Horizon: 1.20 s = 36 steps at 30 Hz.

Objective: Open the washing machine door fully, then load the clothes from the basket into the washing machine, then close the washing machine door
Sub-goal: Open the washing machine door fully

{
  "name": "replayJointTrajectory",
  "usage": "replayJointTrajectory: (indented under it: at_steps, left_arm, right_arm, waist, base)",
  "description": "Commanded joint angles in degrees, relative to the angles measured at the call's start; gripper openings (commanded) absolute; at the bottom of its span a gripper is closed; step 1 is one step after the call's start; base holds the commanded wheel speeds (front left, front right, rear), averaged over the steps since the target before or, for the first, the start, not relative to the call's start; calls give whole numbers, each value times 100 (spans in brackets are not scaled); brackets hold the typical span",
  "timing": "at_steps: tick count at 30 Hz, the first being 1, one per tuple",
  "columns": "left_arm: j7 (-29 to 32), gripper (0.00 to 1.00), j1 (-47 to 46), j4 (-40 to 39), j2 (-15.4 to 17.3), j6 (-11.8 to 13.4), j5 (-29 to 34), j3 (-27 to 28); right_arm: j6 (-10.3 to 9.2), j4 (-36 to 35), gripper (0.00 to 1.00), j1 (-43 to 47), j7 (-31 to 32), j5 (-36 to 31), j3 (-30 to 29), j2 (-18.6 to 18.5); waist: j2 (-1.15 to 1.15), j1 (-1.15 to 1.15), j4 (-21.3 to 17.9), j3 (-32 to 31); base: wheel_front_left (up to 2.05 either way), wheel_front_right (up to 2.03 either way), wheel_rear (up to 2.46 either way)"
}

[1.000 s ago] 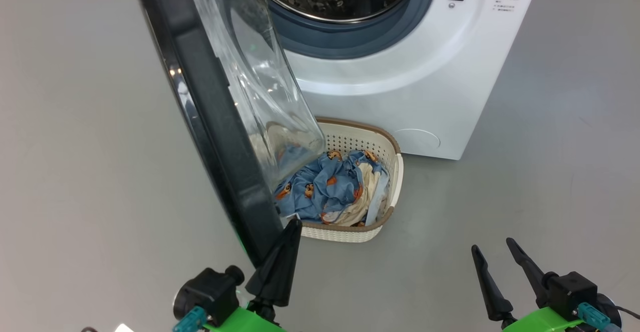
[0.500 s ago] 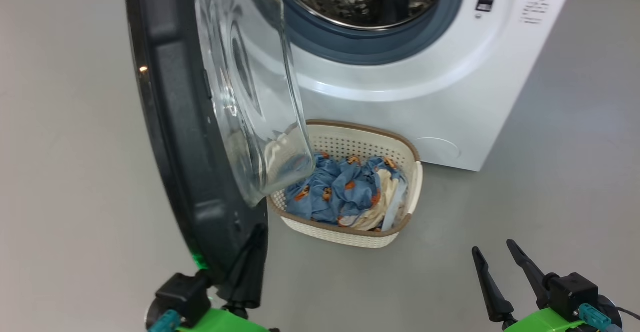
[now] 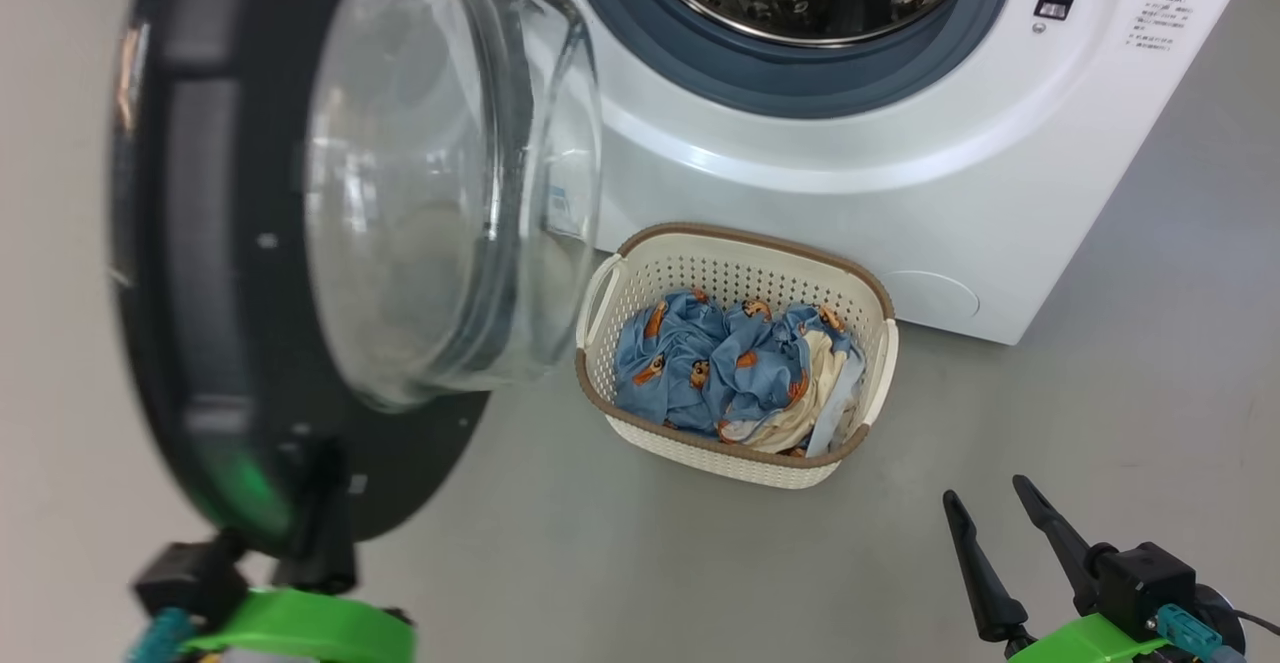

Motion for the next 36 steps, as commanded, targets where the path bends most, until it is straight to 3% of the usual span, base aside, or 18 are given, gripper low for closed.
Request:
replayJointTrajectory:
  at_steps: [1,7,19,24,36]
  left_arm:
    - [-71,0,-274,41,209,77,-78,495]
    - [-77,0,-637,619,425,-58,-137,1322]
    - [-78,0,-1491,1366,525,-346,80,2905]
    - [-78,0,-1847,1855,606,-613,292,3421]
    - [-78,0,-1975,1770,110,-1108,1013,4260]
  right_arm:
    - [10,-144,100,-118,-68,37,182,-85]
    - [10,-148,100,-223,-68,16,254,-184]
    - [10,-176,100,-461,-68,35,330,-395]
    - [10,-185,100,-555,-68,31,375,-461]
    - [10,-177,100,-571,-68,73,275,-370]
  waist:
    - [0,0,-19,37]
    - [0,0,-146,180]
    - [0,0,-369,570]
    - [0,0,-469,712]
    - [0,0,-596,626]
  base:
    - [0,0,0]
    - [0,0,0]
    - [0,0,0]
    - [0,0,0]
    - [0,0,0]
